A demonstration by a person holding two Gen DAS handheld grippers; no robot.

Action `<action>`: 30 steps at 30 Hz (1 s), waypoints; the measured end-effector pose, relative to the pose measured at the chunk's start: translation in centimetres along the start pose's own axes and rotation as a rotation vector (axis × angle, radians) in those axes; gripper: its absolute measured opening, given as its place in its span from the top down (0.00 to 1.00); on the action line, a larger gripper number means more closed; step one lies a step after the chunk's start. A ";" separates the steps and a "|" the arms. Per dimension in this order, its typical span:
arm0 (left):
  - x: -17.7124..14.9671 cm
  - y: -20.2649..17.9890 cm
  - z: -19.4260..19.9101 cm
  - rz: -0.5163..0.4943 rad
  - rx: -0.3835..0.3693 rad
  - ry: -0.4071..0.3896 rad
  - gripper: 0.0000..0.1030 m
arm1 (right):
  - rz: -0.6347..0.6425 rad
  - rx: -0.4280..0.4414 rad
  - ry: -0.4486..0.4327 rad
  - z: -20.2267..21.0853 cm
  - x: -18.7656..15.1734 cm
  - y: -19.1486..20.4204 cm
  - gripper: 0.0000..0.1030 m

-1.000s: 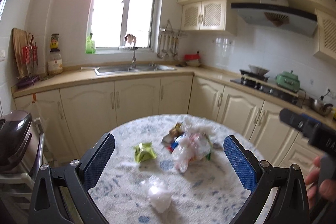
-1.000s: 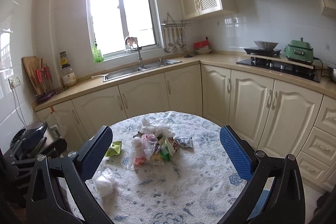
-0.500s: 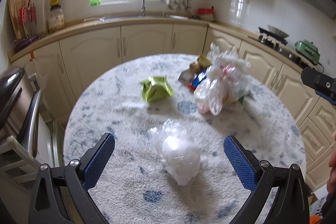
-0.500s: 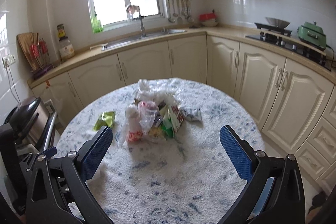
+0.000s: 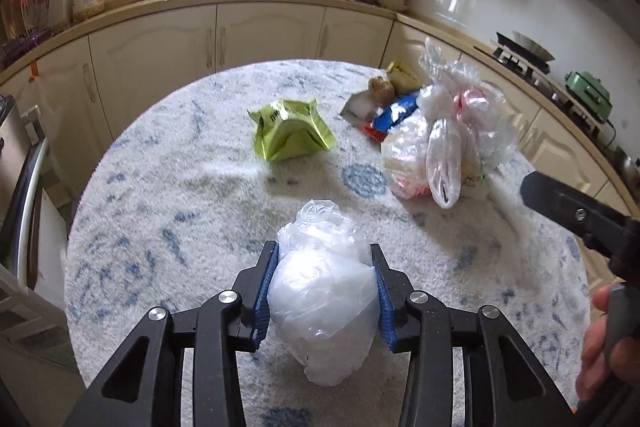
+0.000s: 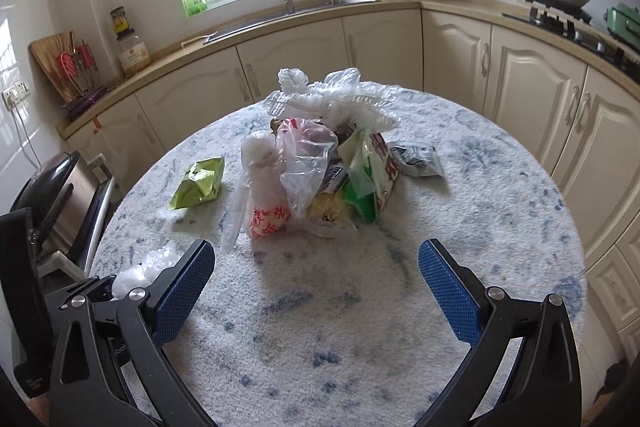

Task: Collect trash
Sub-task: 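Hold the white bag in the left tool while the right tool grasps clear bags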

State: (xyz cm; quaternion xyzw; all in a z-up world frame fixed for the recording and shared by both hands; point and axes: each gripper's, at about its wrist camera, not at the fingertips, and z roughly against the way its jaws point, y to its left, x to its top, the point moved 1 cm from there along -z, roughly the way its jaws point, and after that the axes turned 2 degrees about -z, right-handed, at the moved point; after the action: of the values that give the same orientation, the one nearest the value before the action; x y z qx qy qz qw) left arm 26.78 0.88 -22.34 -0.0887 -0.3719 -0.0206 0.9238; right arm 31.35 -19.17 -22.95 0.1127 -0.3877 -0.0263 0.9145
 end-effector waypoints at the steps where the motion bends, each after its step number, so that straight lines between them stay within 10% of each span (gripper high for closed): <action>1: 0.4 0.2 0.0 0.005 0.004 -0.009 0.62 | -0.005 0.002 0.001 -0.2 0.2 0.0 0.00; 21: 2.8 2.2 0.2 0.048 0.033 -0.070 0.62 | 0.024 0.053 0.012 -6.4 4.8 2.9 0.04; 27: 2.5 2.1 0.1 0.046 0.032 -0.057 0.62 | 0.008 0.104 0.071 -8.6 3.4 2.2 0.42; 30: 2.4 2.0 0.1 0.046 0.032 -0.052 0.62 | -0.027 0.150 0.052 -8.2 3.6 1.5 0.44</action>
State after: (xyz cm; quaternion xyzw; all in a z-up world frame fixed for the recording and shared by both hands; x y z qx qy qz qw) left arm 28.64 2.91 -20.91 -0.0831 -0.3938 0.0089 0.9154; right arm 39.67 -16.71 -25.61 0.1867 -0.3631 -0.0065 0.9128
